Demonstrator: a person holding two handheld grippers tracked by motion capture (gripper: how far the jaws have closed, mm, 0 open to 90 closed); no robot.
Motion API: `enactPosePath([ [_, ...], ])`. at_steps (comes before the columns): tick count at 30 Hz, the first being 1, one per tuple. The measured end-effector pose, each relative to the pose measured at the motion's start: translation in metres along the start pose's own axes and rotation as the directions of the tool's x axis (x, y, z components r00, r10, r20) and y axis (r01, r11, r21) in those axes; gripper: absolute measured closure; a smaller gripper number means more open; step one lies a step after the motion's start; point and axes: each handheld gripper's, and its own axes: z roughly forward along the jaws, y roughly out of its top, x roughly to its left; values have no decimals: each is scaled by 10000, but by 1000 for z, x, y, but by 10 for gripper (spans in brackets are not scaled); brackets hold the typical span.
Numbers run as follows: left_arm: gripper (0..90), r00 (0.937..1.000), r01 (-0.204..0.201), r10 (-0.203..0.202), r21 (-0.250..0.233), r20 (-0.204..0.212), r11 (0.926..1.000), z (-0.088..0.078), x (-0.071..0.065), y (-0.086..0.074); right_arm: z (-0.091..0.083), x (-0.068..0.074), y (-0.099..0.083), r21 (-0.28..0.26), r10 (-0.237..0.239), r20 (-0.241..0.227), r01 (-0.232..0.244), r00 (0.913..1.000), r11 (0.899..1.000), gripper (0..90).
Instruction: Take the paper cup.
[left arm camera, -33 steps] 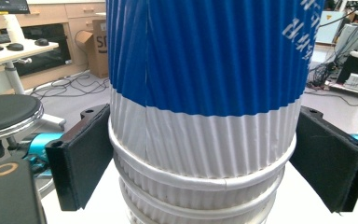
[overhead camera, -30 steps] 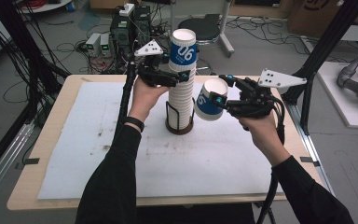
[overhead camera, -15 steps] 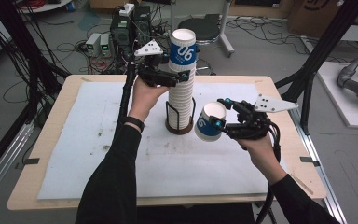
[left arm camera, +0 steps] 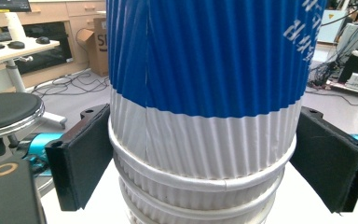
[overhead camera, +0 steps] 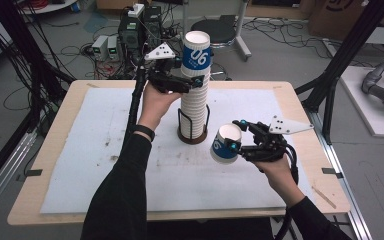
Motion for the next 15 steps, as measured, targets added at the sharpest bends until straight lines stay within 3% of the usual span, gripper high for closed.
enactPosePath([
  [10,70,9999,33,-34,44,114,10000,0,0,0,2,-2,-2,102,-83,13,83,10000,9999,311],
  [15,63,10000,-22,22,147,-20,9999,-3,-3,-1,1,-3,-3,103,9,12,-9,10000,9999,310],
])
